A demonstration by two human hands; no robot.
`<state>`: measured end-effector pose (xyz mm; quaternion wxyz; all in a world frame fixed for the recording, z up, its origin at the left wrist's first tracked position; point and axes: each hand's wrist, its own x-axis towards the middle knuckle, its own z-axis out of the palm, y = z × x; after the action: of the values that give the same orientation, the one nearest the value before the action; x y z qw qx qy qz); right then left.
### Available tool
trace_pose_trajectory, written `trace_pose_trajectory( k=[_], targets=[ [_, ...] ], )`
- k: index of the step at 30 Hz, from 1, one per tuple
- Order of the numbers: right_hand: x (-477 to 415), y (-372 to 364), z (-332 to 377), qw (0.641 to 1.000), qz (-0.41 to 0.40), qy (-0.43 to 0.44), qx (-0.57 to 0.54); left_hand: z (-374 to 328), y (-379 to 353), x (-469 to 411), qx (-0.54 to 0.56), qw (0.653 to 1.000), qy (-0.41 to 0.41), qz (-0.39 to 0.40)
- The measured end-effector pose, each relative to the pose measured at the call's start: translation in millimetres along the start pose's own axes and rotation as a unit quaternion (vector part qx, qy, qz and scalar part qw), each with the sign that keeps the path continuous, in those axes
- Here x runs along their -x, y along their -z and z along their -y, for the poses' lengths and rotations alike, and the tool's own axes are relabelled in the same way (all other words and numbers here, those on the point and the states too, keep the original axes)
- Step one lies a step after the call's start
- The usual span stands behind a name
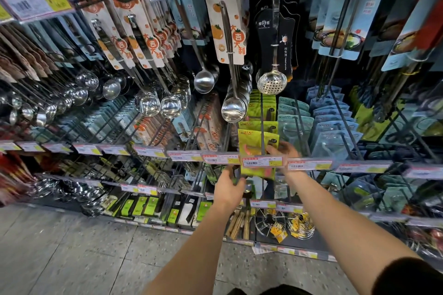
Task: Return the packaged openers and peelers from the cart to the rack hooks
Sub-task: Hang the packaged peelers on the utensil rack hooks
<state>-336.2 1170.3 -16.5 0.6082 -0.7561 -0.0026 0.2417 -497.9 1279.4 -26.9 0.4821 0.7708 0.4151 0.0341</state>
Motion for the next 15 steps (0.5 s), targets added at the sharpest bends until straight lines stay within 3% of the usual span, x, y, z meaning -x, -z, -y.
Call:
trace_pose_trajectory(
  k=[1,3,5,10,15],
  targets=[
    [4.3,4.5,3.0,1.000,0.014,0.002,0.026,1.6,-0.2,1.8,0.007,1.000,0.000,0.003],
    [14.7,7.5,-0.9,0.994,0.066,-0.074,0.039,5.2,-1.4,5.4,0.006,1.000,-0.005,0.015],
    [20.3,12.4,-16.2,0.983,0.037,-0.128,0.129,8.9,-2.3,7.7,-0.021,0.999,-0.012,0.027],
    [42.2,13.3,-37.0,0.950,0.028,-0.020,0.310,15.9,-5.0,15.6,-0.086,0.992,-0.039,0.081],
    [89.4,31.3,-54.2,0.926,0.026,-0.004,0.378,24.6,-11.1,27.2,-0.206,0.966,-0.104,0.120]
  ],
)
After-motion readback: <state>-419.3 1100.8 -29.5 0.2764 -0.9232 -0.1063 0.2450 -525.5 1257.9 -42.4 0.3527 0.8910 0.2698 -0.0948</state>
